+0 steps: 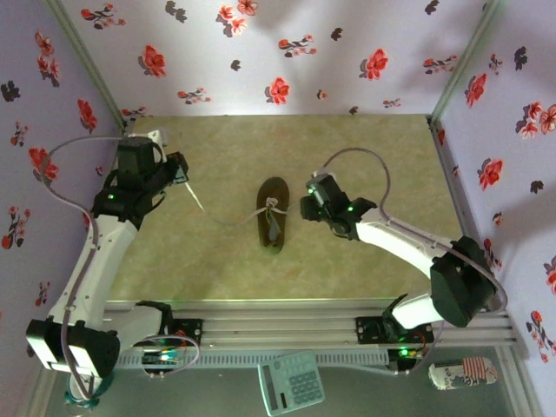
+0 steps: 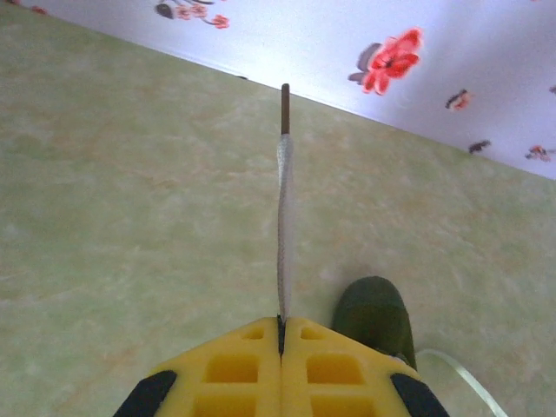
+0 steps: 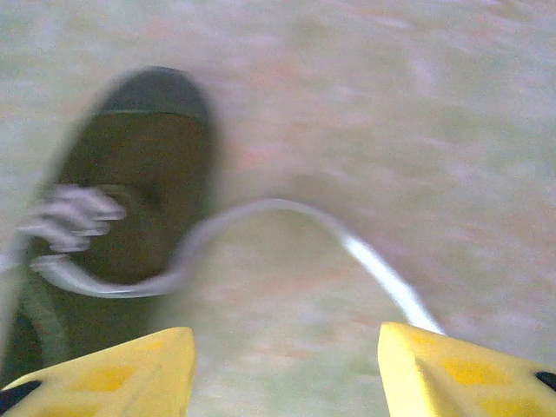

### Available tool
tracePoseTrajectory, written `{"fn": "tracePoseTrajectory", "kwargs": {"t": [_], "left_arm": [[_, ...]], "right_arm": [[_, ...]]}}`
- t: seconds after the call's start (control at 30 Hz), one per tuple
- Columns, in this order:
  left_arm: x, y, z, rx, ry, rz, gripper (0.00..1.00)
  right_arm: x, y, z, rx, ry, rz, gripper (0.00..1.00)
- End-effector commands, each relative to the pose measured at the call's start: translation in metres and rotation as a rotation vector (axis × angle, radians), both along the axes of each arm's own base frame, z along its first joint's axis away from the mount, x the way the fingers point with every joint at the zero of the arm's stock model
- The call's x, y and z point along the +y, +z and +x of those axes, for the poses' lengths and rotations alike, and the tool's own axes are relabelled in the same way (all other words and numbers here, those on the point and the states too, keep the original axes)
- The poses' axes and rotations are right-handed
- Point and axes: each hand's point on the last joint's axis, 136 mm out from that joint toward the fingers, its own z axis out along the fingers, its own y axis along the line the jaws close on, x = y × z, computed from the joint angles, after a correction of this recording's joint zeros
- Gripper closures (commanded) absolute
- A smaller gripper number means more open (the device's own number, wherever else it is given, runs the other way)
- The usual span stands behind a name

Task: Tie the shoes

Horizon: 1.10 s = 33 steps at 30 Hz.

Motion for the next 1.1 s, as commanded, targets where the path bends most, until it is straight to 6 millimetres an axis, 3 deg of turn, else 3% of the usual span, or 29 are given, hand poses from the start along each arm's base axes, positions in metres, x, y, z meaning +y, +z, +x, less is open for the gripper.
{"fn": "tracePoseTrajectory", "kwargs": {"t": [0.0,0.13,0.27,0.47,0.67,0.83,1.07], "left_arm": [[-0.035,0.006,0.002,-0.038,-0.153,0.022,1.0],[-0.068,-0.001,0.002,-0.027,-0.259,0.059,1.0],[-0.091,-0.009,0.008,-0.01,-0.305,0.06,1.0],[-0.11,-0.015,0.013,0.011,-0.336,0.063,1.0],[-0.112,-0.019,0.012,0.025,-0.34,0.074,1.0],[-0.108,-0.019,0.011,0.023,-0.331,0.088,1.0],[-0.107,-0.02,0.011,0.031,-0.326,0.096,1.0]], "right_arm": [[-0.054,-0.029,-0.017,0.151,-0.116,-0.115,0.42],[-0.074,-0.049,-0.023,0.275,-0.102,-0.105,0.39],[-0.067,-0.06,-0.018,0.339,-0.029,-0.088,0.39],[-0.064,-0.08,-0.005,0.408,0.004,-0.128,0.39],[-0.068,-0.098,0.005,0.452,-0.007,-0.134,0.4],[-0.065,-0.111,0.0,0.505,0.01,-0.124,0.44],[-0.072,-0.125,-0.008,0.556,-0.003,-0.164,0.63]]}}
